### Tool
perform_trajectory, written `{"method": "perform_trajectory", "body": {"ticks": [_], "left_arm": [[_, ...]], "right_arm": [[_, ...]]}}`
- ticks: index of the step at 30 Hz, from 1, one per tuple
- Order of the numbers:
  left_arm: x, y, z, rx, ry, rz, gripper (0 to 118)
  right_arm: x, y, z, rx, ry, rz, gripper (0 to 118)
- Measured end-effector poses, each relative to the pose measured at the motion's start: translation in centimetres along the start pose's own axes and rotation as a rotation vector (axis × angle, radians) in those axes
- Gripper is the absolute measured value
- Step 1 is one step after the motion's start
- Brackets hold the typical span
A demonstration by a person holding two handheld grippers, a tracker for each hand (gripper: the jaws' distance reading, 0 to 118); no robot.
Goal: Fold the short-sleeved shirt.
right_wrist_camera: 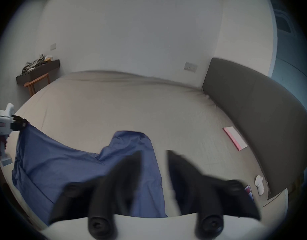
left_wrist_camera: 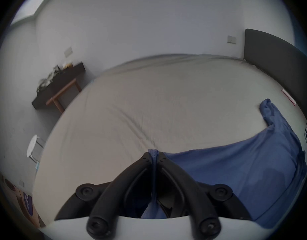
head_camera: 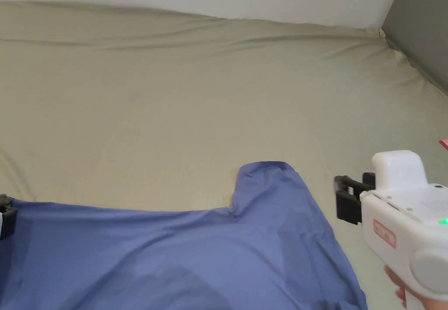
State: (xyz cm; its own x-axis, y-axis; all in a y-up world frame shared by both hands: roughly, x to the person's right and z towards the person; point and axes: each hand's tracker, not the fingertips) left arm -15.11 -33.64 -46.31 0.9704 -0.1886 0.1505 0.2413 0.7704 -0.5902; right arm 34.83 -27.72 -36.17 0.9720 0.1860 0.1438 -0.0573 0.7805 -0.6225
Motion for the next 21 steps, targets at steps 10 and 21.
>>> {"method": "perform_trajectory", "body": {"ticks": [10, 21], "left_arm": [[0.5, -2.4, 5.0, -0.025, -0.036, 0.036, 1], [-0.1, -3.7, 4.8, -0.054, -0.017, 0.052, 1]], "right_arm": [[2.5, -4.9, -15.8, -0.42, -0.018, -0.112, 115], [0.7, -6.6, -16.8, -0.399, 0.122, -0.074, 26]]}}
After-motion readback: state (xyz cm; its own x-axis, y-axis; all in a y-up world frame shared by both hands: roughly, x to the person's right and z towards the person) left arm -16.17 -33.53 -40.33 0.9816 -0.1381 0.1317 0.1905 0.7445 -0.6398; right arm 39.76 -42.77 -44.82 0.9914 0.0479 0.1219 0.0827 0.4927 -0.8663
